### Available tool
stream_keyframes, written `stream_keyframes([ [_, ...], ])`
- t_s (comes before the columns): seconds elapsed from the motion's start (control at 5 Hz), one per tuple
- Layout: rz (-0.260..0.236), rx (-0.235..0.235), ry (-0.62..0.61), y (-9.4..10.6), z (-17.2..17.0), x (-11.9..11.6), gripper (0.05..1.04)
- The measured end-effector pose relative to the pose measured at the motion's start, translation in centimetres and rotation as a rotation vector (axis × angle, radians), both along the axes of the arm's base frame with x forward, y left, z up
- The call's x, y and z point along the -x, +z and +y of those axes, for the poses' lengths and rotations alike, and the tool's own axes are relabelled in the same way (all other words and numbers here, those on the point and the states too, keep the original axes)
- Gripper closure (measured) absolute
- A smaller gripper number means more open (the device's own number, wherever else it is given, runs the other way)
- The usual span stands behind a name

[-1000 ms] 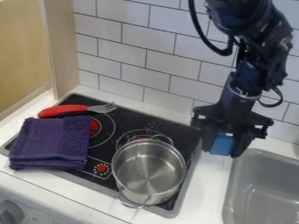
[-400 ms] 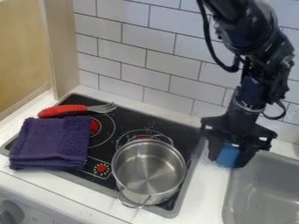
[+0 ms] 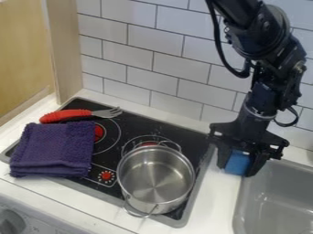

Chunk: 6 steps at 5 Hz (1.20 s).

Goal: Blue block put to the left side of the sink

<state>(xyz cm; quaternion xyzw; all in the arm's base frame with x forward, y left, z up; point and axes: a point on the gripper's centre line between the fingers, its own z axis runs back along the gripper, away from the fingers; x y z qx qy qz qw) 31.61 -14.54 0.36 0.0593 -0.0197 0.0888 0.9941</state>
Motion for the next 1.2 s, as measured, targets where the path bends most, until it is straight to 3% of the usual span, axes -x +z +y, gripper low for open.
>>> stream_keyframes([
  [0.2, 0.019, 0.003, 0.006, -0.1, 0.2, 0.1, 0.148],
  [0.4, 0.027, -0.001, 0.005, -0.2, 0.3, 0.3, 0.063],
  [0.8, 0.016, -0.002, 0.020, 0.1, 0.5, 0.1, 0.085],
  [1.2, -0.127, 0.040, -0.007, 5.4, 1.0, -0.1, 0.085],
])
